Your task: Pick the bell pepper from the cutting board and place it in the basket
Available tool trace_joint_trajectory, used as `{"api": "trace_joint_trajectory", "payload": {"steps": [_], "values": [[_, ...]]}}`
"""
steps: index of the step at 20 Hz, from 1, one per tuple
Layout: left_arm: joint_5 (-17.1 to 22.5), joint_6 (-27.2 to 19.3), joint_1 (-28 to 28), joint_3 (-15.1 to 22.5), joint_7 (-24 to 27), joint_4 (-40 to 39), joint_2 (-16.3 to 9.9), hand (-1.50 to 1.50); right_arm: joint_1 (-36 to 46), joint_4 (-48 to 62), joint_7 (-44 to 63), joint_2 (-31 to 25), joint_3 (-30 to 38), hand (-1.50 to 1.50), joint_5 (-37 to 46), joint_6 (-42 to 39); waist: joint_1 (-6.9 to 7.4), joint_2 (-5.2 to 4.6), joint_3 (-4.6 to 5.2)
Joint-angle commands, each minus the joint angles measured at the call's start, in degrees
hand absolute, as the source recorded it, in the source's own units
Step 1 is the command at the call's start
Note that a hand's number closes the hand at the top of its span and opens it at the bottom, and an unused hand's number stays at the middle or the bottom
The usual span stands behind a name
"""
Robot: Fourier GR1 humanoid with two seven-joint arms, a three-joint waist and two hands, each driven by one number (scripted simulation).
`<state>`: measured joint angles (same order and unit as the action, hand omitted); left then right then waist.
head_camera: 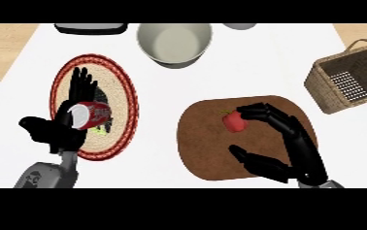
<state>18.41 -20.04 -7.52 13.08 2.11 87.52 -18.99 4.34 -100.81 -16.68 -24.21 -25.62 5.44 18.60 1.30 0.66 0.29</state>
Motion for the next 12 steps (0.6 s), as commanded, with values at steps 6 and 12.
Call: {"api": "trace_joint_trajectory", "payload": {"steps": [6, 12], "values": [[-0.88, -1.45, 3.57, -1.26, 2.09, 1.97, -0.49, 0.00, -5.11, -1.69, 21.63, 2.06, -1.46, -1.50, 30.55, 20.35, -4.30, 0.94, 0.52], [-1.26, -1.84, 4.91, -0.63, 1.45, 4.02, -0.58, 0.00, -8.13, -5.07, 38.23, -6.08, 0.14, -1.50, 44.87, 8.12, -5.10, 1.05, 0.81]]}}
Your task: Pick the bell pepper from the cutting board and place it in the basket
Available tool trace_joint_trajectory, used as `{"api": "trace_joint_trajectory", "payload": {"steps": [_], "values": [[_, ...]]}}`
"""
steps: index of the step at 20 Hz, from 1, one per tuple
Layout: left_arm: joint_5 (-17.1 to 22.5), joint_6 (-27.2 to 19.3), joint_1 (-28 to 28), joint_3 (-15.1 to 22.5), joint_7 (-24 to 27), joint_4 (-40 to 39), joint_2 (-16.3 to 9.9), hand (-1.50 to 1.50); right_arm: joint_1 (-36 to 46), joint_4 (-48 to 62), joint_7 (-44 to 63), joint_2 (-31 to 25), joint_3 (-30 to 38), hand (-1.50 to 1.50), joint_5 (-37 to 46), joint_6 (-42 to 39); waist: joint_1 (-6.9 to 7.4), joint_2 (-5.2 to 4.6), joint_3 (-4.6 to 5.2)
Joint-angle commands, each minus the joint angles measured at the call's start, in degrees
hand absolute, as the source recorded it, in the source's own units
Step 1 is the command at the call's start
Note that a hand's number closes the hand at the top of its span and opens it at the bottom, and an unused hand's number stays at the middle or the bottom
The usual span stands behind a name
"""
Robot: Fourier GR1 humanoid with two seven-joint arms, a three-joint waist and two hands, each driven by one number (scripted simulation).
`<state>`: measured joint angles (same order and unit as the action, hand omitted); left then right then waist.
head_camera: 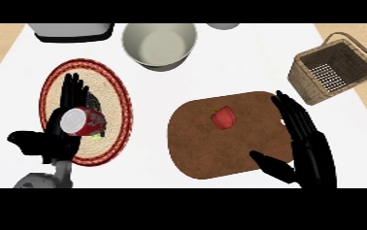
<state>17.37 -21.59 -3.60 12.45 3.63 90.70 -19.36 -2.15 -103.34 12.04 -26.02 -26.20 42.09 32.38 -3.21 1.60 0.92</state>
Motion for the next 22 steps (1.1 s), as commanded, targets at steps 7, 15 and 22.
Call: {"api": "trace_joint_trajectory", "payload": {"steps": [7, 15, 22], "values": [[-1.24, -0.32, 1.19, 1.78, 0.54, 1.56, 0.98, 0.00, 2.03, -18.02, 30.21, -3.50, -6.56, -1.50, 12.66, -30.03, 2.17, -0.75, -0.13], [-1.66, 0.42, 1.97, 2.72, 1.23, 2.60, 2.33, 0.00, 14.84, -25.41, 57.27, 10.59, -16.59, -1.50, 19.28, -55.78, 3.84, -1.36, -0.62], [-2.25, 0.56, 0.37, 0.92, -0.83, 2.92, 1.48, 0.00, 17.72, -18.28, 58.79, 18.20, -14.37, -1.50, 22.16, -61.48, 3.43, -1.54, -0.82]]}}
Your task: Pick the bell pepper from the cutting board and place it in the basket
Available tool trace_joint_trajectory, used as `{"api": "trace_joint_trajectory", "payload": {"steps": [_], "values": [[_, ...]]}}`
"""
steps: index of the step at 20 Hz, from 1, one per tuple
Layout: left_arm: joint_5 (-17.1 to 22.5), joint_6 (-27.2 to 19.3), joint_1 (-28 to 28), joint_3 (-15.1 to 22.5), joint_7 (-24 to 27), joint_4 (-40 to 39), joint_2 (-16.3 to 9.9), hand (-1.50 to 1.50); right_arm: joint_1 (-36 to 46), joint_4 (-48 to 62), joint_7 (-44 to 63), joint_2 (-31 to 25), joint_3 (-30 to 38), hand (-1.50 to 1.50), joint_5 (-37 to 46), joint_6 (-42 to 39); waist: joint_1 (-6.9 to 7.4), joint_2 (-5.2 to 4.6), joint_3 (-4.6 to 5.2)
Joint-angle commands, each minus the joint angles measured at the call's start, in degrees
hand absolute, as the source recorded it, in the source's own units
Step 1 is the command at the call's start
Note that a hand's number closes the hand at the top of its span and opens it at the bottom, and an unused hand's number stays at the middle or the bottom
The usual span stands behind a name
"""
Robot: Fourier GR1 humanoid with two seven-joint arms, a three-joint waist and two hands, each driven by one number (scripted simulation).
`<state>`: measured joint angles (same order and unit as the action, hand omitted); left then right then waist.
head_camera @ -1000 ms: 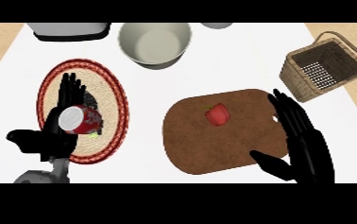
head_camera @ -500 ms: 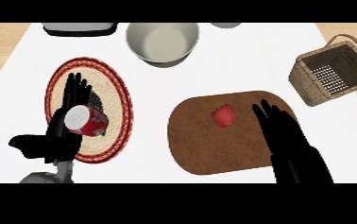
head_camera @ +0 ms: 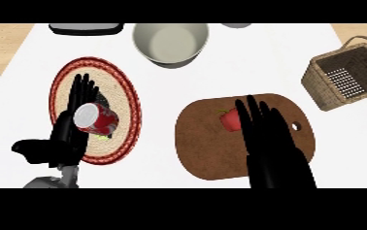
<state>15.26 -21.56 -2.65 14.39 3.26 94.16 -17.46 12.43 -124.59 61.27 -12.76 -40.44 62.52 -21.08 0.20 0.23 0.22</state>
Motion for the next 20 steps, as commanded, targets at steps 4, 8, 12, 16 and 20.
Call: {"api": "trace_joint_trajectory", "payload": {"steps": [4, 8, 12, 16, 20], "values": [[-0.68, 1.36, 1.25, -0.33, 1.24, 0.19, 1.11, 0.00, 2.75, 7.71, 6.81, 9.07, 0.66, -1.50, 3.90, -6.28, 0.08, -0.17, -0.17], [0.81, 4.13, 2.22, -2.71, -0.96, 3.15, -0.65, 0.00, -3.37, 4.96, -2.45, 4.34, 6.29, -1.50, 2.59, -3.11, -0.08, -0.15, -0.24], [-3.68, 2.72, 1.33, -2.55, 1.42, -1.04, 3.56, 0.00, -3.88, 8.48, -4.75, 7.98, 4.32, -1.50, 7.38, -1.05, -0.20, -0.20, -0.22], [-4.87, 2.54, 3.37, -1.51, -2.28, 4.17, 4.18, 0.00, -0.98, 15.31, -7.02, 11.41, 6.81, -1.50, 8.55, 0.55, -0.02, -0.19, -0.22], [-4.69, 3.67, 5.67, -2.51, -1.30, 4.58, 4.92, 0.00, -0.04, 22.03, -7.56, 12.65, 5.65, -1.50, 13.32, 6.55, 0.15, -0.21, -0.22]]}}
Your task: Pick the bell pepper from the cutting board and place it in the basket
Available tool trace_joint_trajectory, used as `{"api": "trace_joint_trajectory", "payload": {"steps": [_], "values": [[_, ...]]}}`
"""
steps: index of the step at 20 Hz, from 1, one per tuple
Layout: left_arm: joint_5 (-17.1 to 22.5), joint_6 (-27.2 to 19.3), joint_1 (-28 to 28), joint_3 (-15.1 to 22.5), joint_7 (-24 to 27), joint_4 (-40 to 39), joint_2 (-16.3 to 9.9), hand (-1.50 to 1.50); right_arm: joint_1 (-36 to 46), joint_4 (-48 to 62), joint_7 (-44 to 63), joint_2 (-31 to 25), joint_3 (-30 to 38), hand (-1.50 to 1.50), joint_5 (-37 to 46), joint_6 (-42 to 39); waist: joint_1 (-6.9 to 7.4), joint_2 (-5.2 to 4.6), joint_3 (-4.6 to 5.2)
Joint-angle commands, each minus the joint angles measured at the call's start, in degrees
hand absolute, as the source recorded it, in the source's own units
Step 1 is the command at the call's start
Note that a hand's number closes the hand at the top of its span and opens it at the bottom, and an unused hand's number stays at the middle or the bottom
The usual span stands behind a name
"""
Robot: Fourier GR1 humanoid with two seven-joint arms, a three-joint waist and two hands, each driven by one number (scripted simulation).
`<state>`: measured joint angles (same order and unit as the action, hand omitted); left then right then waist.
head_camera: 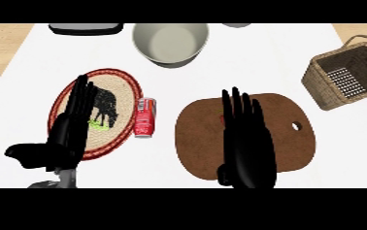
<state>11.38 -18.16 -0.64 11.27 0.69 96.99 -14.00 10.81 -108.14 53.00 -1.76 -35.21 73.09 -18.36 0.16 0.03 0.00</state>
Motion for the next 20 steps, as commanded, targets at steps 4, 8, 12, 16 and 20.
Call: {"api": "trace_joint_trajectory", "payload": {"steps": [4, 8, 12, 16, 20], "values": [[-0.35, 3.92, -1.25, -3.36, 0.58, -3.07, 1.60, 0.00, 0.07, 5.81, -2.93, 1.66, 3.38, -1.50, 2.67, 4.53, -0.11, -0.03, 0.00], [-1.47, 4.52, 0.85, -4.71, 0.27, -0.13, 1.29, 0.00, -0.12, 9.77, -4.94, 1.65, 5.22, -1.50, 2.49, 7.94, 0.01, -0.03, 0.00], [-3.18, 3.83, -3.37, -4.86, -4.22, 0.09, 2.61, 0.00, -2.87, 7.26, -2.71, 1.74, 1.27, -1.50, 4.19, 8.46, -0.23, -0.02, 0.00], [-4.37, 4.81, -1.87, -3.89, 0.39, -4.05, 4.92, 0.00, 2.18, 12.52, -4.25, 1.73, 6.97, -1.50, 0.79, 4.14, -0.12, -0.09, 0.01], [-3.01, 7.73, 4.56, -5.14, -0.42, 2.42, 3.68, 0.00, -1.47, 15.38, -8.78, 0.47, 8.00, -1.50, 1.05, 10.90, 0.05, 0.00, 0.00]]}}
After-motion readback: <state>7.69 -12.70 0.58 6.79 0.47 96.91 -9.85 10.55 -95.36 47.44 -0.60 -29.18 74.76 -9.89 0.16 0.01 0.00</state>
